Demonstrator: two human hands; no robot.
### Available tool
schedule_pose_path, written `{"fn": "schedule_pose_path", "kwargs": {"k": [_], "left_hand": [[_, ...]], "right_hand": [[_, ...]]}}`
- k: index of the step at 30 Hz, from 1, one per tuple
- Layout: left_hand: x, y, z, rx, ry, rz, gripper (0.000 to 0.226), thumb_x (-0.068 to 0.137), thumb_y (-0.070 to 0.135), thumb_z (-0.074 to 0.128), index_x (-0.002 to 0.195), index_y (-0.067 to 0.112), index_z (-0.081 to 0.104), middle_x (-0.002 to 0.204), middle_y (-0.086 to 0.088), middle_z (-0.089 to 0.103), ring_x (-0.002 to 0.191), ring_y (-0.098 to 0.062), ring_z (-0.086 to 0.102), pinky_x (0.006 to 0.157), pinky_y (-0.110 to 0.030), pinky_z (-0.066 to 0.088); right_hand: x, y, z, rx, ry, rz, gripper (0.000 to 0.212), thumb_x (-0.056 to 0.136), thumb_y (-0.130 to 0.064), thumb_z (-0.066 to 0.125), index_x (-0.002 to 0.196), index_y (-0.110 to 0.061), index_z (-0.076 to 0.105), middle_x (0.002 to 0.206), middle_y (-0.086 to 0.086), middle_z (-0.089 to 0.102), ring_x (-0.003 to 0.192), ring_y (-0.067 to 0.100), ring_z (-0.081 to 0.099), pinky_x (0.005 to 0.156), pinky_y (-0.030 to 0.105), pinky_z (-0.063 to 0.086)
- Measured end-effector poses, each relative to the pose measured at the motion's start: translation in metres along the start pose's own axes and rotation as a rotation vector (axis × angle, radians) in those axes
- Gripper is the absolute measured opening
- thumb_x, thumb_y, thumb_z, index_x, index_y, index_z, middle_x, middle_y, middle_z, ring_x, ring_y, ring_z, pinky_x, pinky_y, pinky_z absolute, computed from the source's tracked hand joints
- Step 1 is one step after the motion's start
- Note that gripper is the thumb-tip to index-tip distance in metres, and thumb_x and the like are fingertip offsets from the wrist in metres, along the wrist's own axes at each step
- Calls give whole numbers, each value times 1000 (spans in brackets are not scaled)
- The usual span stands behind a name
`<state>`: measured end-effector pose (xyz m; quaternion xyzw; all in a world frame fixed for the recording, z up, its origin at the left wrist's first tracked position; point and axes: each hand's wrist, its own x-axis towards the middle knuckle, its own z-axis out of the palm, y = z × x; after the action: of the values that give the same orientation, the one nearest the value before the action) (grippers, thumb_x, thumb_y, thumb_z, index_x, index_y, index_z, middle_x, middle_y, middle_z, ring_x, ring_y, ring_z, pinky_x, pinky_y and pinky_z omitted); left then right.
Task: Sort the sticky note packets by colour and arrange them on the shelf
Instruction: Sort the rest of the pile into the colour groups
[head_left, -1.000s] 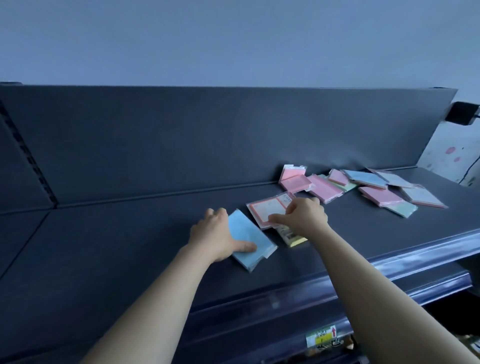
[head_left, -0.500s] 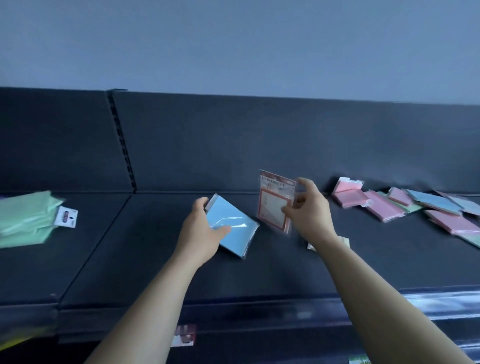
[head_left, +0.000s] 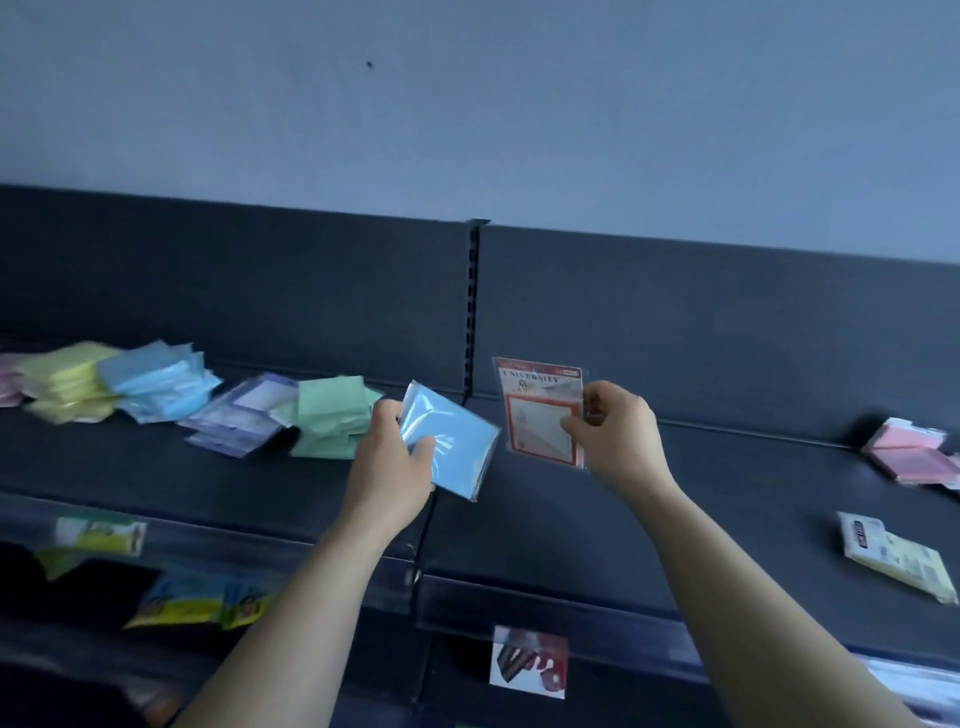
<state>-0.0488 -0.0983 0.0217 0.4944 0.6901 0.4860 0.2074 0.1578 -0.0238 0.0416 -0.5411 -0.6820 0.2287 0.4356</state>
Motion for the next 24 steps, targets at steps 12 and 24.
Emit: {"fn": "schedule_pose_path", "kwargs": {"k": [12,24], "left_hand": [[30,-76,-192,14,194,-44,12,101,18,38,114,18,40,100,4,54,74,-20,69,58,-36,55],[67,-123,-255,12,337,-158,25,101,14,33,126,12,36,114,-5,52,81,-28,68,53,-36,55]], "right_hand": [[-24,-133,157,207,-63,-63,13,86,-7,63,88,-19,61,86,-10,68,80,10,66,68,28,56],[-3,-172,227,233,-110,-63,9,85,-9,65,88,-16,62,86,-2,69,81,19,67,75,40,57]]}}
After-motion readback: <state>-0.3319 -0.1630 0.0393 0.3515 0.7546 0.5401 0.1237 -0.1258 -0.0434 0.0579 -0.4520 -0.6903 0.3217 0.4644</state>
